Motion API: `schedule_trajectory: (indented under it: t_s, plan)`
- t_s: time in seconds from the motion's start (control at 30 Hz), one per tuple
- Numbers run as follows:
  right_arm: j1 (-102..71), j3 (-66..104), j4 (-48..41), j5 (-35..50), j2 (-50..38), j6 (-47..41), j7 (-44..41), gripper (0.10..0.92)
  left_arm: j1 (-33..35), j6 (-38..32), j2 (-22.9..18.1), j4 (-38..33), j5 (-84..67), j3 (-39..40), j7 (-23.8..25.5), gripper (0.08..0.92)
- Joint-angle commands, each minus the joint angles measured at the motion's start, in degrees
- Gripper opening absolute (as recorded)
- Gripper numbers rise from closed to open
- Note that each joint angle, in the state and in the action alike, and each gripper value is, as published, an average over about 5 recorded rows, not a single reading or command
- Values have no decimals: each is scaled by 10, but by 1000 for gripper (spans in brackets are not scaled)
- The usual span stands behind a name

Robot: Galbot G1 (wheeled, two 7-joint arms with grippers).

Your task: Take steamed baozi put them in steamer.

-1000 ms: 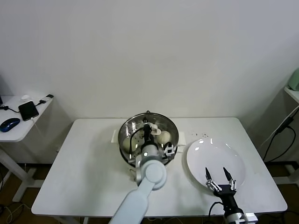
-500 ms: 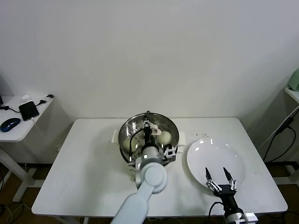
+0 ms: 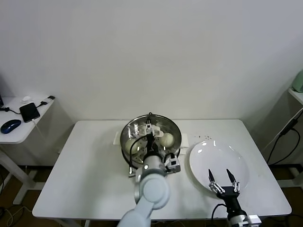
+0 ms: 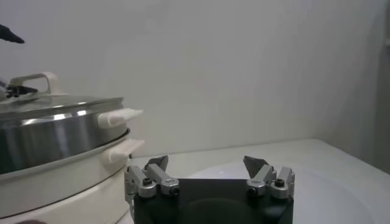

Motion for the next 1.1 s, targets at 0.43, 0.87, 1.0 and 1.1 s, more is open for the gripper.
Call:
schedule_trajectory:
  t_s: [0.43,0.87,1.0,1.1]
  plan:
    - [0,-4,4,-1,4,-3,0,823,103,-17,0,-199,-13,-43,12,823]
    - [-17,-13,24,21,1,33,-33,823,158,-80,32,-220,-226,-185,-140,823]
    - [-26,-19,40,31,1,38,-28,823,172,-148,58,-219,-483,-273,-206,823]
    - [-28,-22,42,28,-4,39,-25,823,196,-202,78,-215,-699,-332,-237,823]
